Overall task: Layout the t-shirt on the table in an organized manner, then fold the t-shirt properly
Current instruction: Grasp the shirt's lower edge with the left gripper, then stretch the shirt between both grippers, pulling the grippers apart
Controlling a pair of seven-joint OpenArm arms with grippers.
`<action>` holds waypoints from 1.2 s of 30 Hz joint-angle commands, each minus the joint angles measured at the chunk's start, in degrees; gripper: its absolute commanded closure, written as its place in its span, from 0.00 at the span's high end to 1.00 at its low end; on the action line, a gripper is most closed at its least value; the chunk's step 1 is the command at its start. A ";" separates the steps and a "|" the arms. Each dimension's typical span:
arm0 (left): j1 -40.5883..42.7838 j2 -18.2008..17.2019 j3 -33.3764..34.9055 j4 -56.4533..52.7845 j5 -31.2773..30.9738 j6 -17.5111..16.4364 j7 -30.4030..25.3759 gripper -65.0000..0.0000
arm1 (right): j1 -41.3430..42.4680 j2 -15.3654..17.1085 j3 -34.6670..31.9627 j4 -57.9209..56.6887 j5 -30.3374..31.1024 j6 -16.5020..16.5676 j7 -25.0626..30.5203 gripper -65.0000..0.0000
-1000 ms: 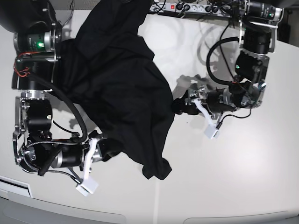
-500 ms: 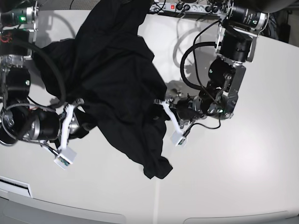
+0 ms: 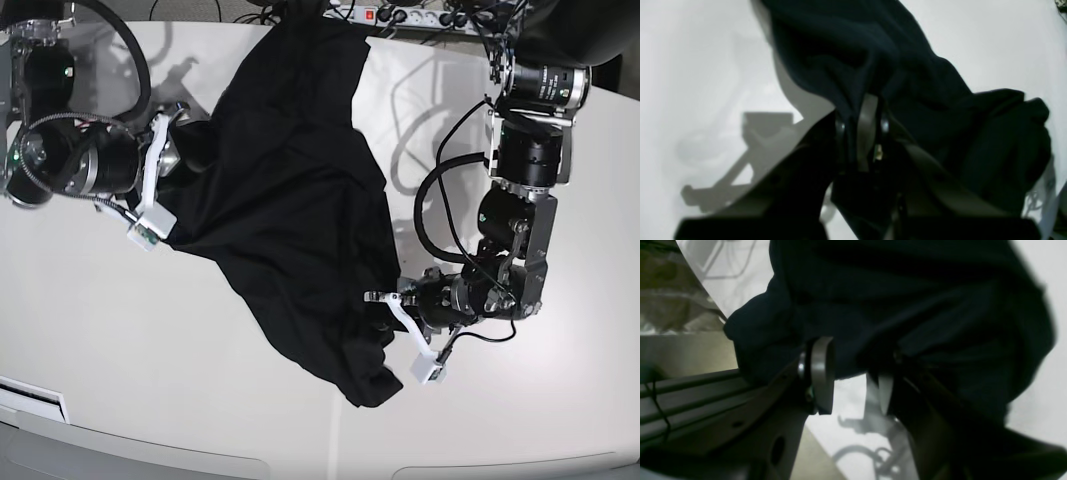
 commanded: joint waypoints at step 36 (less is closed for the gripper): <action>-0.98 -7.91 -0.74 0.90 -12.52 -9.66 2.40 0.00 | -17.49 -15.82 0.24 -3.80 -22.93 -13.86 22.77 0.58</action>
